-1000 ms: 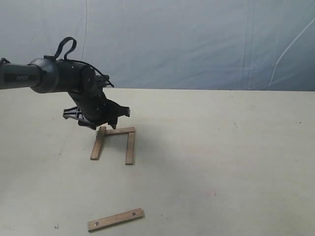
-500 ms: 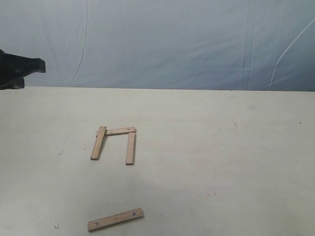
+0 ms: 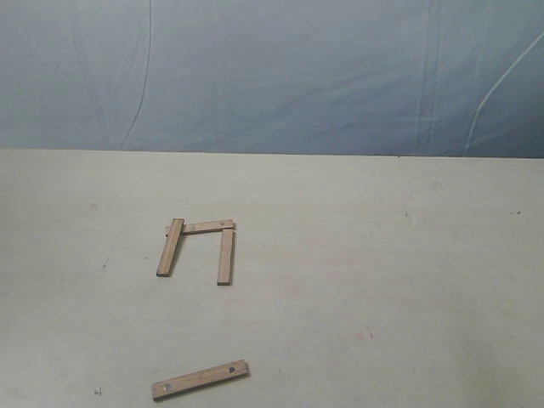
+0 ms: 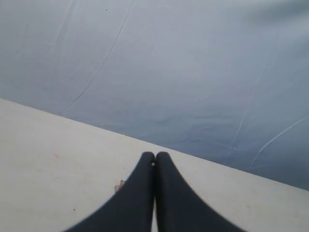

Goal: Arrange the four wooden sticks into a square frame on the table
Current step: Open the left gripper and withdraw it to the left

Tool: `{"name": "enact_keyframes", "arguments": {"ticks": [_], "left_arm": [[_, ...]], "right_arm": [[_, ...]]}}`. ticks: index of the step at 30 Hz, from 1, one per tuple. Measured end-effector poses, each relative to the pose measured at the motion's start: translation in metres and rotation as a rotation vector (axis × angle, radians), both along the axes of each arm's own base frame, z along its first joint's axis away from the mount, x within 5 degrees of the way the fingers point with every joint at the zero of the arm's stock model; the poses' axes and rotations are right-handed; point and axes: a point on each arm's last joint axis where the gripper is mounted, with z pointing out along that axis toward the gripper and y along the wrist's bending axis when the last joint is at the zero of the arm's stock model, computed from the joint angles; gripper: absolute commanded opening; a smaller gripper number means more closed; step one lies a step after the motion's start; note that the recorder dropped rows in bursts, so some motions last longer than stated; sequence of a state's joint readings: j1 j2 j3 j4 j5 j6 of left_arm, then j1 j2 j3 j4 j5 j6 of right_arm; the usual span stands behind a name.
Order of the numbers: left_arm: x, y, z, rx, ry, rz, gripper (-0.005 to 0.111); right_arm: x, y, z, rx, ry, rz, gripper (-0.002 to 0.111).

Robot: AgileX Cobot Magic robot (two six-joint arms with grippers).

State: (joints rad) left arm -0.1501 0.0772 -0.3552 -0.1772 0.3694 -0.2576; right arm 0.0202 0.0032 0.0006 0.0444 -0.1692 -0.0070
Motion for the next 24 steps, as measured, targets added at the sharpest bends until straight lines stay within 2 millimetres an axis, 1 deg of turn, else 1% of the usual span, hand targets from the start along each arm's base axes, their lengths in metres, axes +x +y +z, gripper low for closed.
{"name": "enact_keyframes", "arguments": {"ticks": [1,3,4,5,6,9,12,14,15,16,17,19,21,22,24], "left_arm": [[-0.002,0.0,-0.009,-0.005,0.005,-0.003,0.0],[-0.002,-0.001,-0.023,-0.034,0.02,-0.013,0.0],[-0.001,-0.002,-0.027,-0.046,0.032,-0.018,0.0],[0.0,-0.002,-0.031,-0.056,0.042,-0.021,0.0],[0.001,-0.002,-0.033,-0.062,0.042,-0.022,0.0],[0.003,-0.002,-0.036,-0.066,0.023,-0.015,0.0],[0.006,-0.001,-0.042,-0.054,0.003,-0.004,0.0],[0.009,-0.001,-0.048,-0.041,-0.017,0.007,0.0],[0.01,0.0,-0.051,-0.036,-0.024,0.012,0.0],[0.012,0.0,-0.056,-0.026,-0.032,0.02,0.0],[0.013,0.001,-0.06,-0.02,-0.042,0.027,0.0],[0.016,0.001,-0.072,0.005,-0.05,0.042,0.0],[0.018,0.002,-0.081,0.04,-0.052,0.051,0.0],[0.018,0.002,-0.082,0.058,-0.054,0.052,0.0],[0.019,0.002,-0.083,0.085,-0.057,0.054,0.0]], "right_arm": [[-0.002,-0.001,0.006,0.062,-0.065,0.009,-0.001],[-0.005,-0.003,0.015,0.275,-0.171,0.066,-0.001],[-0.006,-0.003,0.017,0.38,-0.196,0.105,-0.001],[-0.007,-0.003,0.018,0.454,-0.21,0.139,-0.001],[-0.008,-0.002,0.02,0.479,-0.222,0.161,-0.001],[-0.008,0.003,0.036,0.419,-0.271,0.215,-0.001],[-0.005,0.009,0.063,0.341,-0.359,0.271,-0.001],[0.003,0.011,0.081,0.32,-0.382,0.292,-0.001],[0.008,0.012,0.088,0.32,-0.383,0.296,-0.001],[0.017,0.012,0.098,0.32,-0.378,0.302,-0.001],[0.025,0.013,0.104,0.32,-0.368,0.302,-0.001],[0.046,0.014,0.117,0.313,-0.331,0.305,-0.001],[0.072,0.016,0.123,0.313,-0.269,0.31,-0.001],[0.082,0.018,0.128,0.309,-0.249,0.319,-0.001],[0.113,0.023,0.13,0.288,-0.167,0.353,-0.001]]}}
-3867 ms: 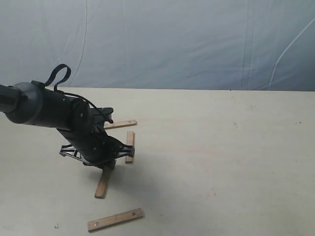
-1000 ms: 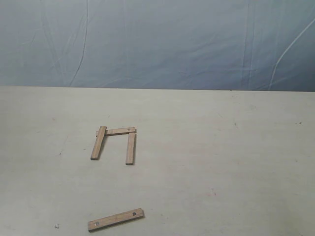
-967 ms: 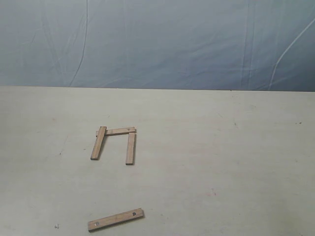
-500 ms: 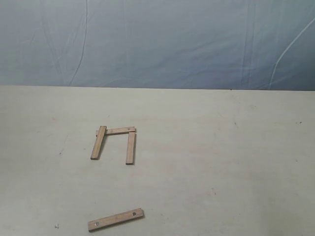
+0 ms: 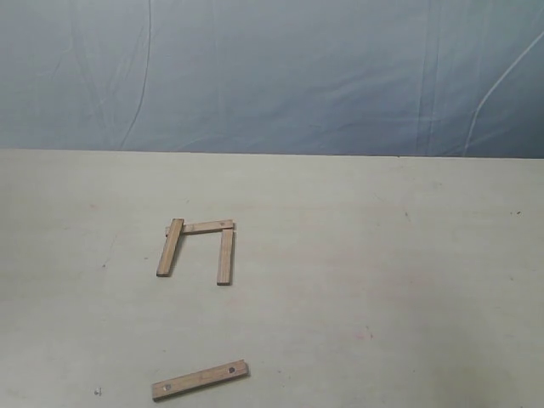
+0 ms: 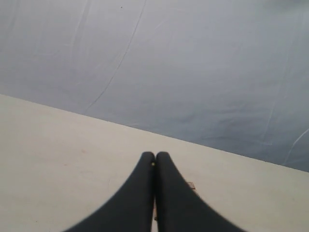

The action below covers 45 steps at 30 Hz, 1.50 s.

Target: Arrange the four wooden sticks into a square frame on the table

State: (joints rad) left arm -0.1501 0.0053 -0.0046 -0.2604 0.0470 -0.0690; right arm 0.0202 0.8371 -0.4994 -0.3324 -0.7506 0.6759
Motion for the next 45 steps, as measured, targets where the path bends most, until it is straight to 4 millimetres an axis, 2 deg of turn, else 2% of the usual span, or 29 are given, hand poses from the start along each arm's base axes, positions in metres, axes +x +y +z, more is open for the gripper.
{"name": "enact_keyframes", "arguments": {"ticks": [3,5,7,9,14,18,19,20,22,25,31,35,41,45], "left_arm": [[0.0,0.0,0.0,0.01,-0.005,0.001,0.0],[0.0,0.0,0.0,0.015,0.001,0.0,0.0],[0.0,0.0,-0.001,0.016,0.01,-0.003,0.0],[0.0,-0.001,-0.002,0.02,0.018,-0.005,0.0],[0.0,-0.001,-0.002,0.021,0.024,-0.007,0.0],[0.0,-0.001,-0.003,0.02,0.026,-0.007,0.0],[0.0,-0.001,-0.003,0.02,0.028,-0.008,0.0],[0.0,-0.001,-0.003,0.02,0.028,-0.008,0.0],[0.0,-0.001,-0.003,0.02,0.028,-0.008,0.0],[0.0,-0.001,-0.003,0.019,0.03,-0.009,0.0],[0.0,-0.001,-0.004,0.019,0.045,-0.013,0.0],[0.0,-0.001,-0.005,0.02,0.048,-0.014,0.0],[0.0,-0.001,-0.005,0.02,0.051,-0.015,0.0],[0.0,-0.001,-0.005,0.02,0.051,-0.015,0.0]], "right_arm": [[0.052,0.011,-0.008,-0.087,0.171,0.069,-0.001],[0.091,0.02,-0.025,-0.15,0.365,0.089,-0.001],[0.125,0.03,-0.044,-0.256,0.577,0.061,-0.001],[0.152,0.041,-0.057,-0.366,0.724,-0.015,-0.001],[0.196,0.08,-0.088,-0.634,0.956,-0.195,-0.001],[0.224,0.113,-0.105,-0.748,1.207,-0.136,0.001],[0.228,0.122,-0.106,-0.754,1.28,-0.075,0.005],[0.233,0.133,-0.114,-0.758,1.361,0.001,0.01],[0.236,0.155,-0.121,-0.742,1.459,0.147,0.027],[0.235,0.191,-0.137,-0.755,1.517,0.285,0.046],[0.221,0.265,-0.17,-0.799,1.52,0.388,0.047],[0.214,0.302,-0.183,-0.818,1.494,0.353,0.047],[0.215,0.332,-0.203,-0.802,1.479,0.316,0.047],[0.217,0.337,-0.219,-0.801,1.497,0.289,0.047]]}}
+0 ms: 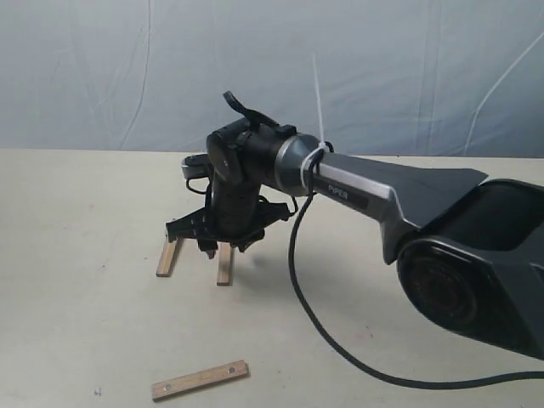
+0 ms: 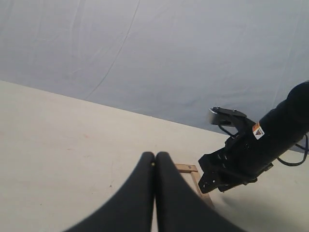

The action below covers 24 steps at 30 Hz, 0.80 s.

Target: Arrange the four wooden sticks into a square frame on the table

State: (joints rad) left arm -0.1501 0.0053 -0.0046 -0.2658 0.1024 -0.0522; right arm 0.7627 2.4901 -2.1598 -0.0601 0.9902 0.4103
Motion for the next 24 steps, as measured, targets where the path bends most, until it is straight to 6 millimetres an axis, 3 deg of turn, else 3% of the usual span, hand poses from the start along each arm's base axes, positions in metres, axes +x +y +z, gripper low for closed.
{"name": "enact_keyframes", "arguments": {"ticks": [11,17,24], "left_arm": [[0.0,0.0,0.0,-0.006,0.001,-0.001,0.0],[0.0,0.0,0.0,-0.007,0.001,-0.001,0.0],[0.0,0.0,0.0,-0.006,0.006,-0.002,0.0]], "right_arm": [[0.006,0.0,-0.021,-0.062,-0.037,-0.045,0.047],[-0.001,0.007,-0.02,-0.097,-0.082,-0.031,0.027],[-0.004,0.009,-0.021,-0.081,-0.052,-0.047,0.034]]}}
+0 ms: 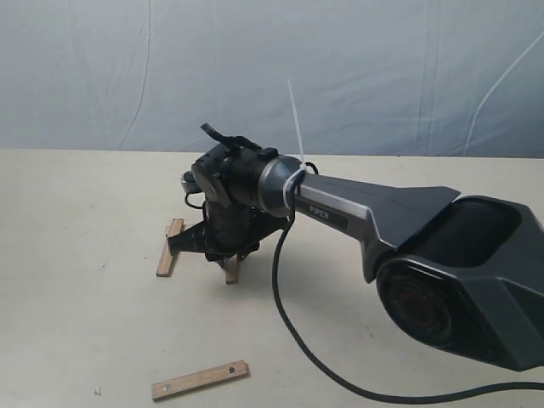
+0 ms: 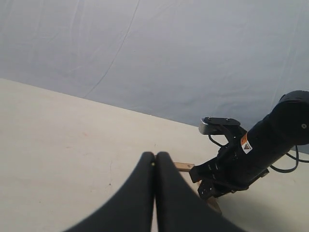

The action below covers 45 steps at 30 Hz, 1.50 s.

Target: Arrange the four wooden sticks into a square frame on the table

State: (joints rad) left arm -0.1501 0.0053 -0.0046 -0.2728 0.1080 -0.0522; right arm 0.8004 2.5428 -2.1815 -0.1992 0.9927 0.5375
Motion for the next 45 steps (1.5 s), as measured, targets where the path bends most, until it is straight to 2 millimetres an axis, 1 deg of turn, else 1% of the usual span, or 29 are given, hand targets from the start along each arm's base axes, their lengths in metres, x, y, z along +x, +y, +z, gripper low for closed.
{"name": "enact_keyframes", "arguments": {"ticks": [13,14,15,18,21,25,31,33,40,45], "left_arm": [[0.0,0.0,0.0,0.0,0.002,-0.001,0.0],[0.0,0.0,0.0,0.0,0.002,-0.001,0.0],[0.0,0.0,0.0,0.0,0.002,-0.001,0.0],[0.0,0.0,0.0,0.0,0.002,-0.001,0.0],[0.0,0.0,0.0,0.0,0.002,-0.001,0.0],[0.0,0.0,0.0,0.0,0.002,-0.001,0.0],[0.0,0.0,0.0,0.0,0.002,-0.001,0.0],[0.0,0.0,0.0,-0.004,0.003,-0.001,0.0],[0.0,0.0,0.0,-0.011,0.004,-0.002,0.0],[0.0,0.0,0.0,-0.016,0.004,-0.002,0.0]], "right_arm": [[-0.002,0.0,-0.003,0.004,0.032,-0.014,0.034],[-0.003,0.0,-0.003,0.007,0.036,-0.015,0.031],[-0.003,0.0,-0.005,0.004,0.038,-0.016,0.026],[-0.002,0.002,-0.004,0.013,0.041,-0.018,-0.002],[-0.002,0.002,-0.003,0.017,0.039,-0.02,-0.001],[0.0,0.002,0.004,0.015,0.03,-0.058,-0.001],[0.004,0.001,0.024,0.054,-0.024,-0.136,-0.001],[0.005,0.002,0.026,0.071,-0.042,-0.164,-0.001],[0.008,0.011,0.026,0.172,-0.083,-0.236,-0.001],[0.009,0.012,0.011,0.16,-0.074,-0.249,-0.001]]}}
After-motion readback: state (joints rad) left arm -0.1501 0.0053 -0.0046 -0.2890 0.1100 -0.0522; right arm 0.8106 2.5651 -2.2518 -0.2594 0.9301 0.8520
